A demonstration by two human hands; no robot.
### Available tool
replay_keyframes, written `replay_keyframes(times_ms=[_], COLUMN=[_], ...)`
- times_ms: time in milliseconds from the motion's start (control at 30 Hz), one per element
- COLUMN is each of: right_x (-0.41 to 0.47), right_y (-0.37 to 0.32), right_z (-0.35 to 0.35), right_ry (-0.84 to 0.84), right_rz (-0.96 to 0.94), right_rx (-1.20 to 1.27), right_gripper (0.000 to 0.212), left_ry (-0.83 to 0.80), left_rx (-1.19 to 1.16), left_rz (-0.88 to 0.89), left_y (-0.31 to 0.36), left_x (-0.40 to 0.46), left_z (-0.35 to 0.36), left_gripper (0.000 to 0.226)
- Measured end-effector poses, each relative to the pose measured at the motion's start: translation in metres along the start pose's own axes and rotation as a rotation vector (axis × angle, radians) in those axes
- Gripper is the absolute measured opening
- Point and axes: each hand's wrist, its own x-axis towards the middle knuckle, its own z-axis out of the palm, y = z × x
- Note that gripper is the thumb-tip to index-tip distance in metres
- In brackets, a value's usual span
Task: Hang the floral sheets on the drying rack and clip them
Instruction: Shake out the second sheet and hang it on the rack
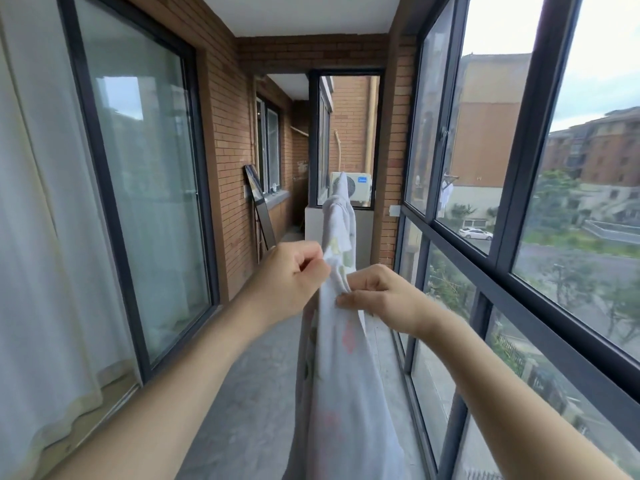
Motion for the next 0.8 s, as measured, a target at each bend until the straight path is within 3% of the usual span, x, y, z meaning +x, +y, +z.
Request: replay_keyframes(times_ms=[100, 167, 233, 333, 433, 533, 633, 800], right_x=[-0.001, 0.002, 0.008, 0.018, 0.033, 0.049, 0.059, 0.064], right_y=[0.0, 0.006, 0.008, 0.001, -0.014, -0.022, -0.023, -0.023], right_z=[-0.004, -0.009, -0.012, -0.011, -0.007, -0.004, -0.004, -0.002], right_ry=[-0.053, 0.084, 0.225, 0.312, 0.35, 0.407, 0.458, 0.421], right_rz=[0.11, 0.197, 0.243, 0.253, 0.246, 0.247, 0.203, 0.223], right_rx=[0.034, 0.068, 0.042, -0.093, -0.411, -0.77, -0.973, -1.012], right_gripper=[0.02, 0.027, 0.035, 0.048, 0.066, 0.059, 0.05, 0.043], left_ry=[-0.266, -0.496, -0.591, -0.417, -0.274, -0.237, -0.187, -0.239], left_rx=[-0.011, 0.019, -0.001, -0.061, -0.037, 0.022, 0.143, 0.349], left_rz=[-0.177, -0.297, -0.372, -0.442, -0.453, -0.421, -0.303, 0.017], left_y=[-0.007, -0.013, -0.018, -0.026, -0.035, -0.043, -0.05, -0.074], left_x=[-0.01, -0.013, -0.01, 0.007, 0.033, 0.056, 0.079, 0.13], left_z=[0.0, -0.003, -0.006, -0.008, -0.009, -0.011, -0.011, 0.002], left_gripper=[0.037, 0.031, 0.024, 0.02, 0.018, 0.019, 0.026, 0.05])
